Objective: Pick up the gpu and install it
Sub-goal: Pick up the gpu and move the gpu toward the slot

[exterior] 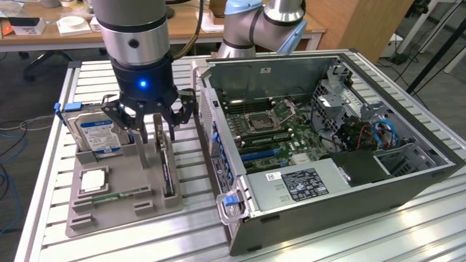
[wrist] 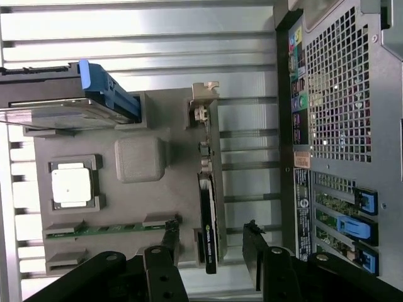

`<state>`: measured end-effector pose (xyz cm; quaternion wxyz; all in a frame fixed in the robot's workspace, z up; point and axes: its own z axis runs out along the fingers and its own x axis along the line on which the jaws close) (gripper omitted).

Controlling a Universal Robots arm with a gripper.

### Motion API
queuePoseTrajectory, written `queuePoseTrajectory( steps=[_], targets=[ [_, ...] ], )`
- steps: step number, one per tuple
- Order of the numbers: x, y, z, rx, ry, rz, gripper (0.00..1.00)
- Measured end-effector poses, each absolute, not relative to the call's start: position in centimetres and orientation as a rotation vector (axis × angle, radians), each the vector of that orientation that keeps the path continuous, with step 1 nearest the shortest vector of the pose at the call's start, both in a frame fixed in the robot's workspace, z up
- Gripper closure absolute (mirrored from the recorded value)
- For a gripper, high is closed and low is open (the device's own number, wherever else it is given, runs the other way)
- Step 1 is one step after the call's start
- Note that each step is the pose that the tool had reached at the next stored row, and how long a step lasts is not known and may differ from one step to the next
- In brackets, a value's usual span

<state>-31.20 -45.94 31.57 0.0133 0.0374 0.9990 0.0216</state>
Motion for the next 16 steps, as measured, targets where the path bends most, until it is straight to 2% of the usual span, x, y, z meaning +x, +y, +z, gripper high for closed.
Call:
queuePoseTrajectory(
  steps=[16],
  targets=[
    [-31.20,-45.95,30.95,0.117,3.112,0.067,0.47]
  ],
)
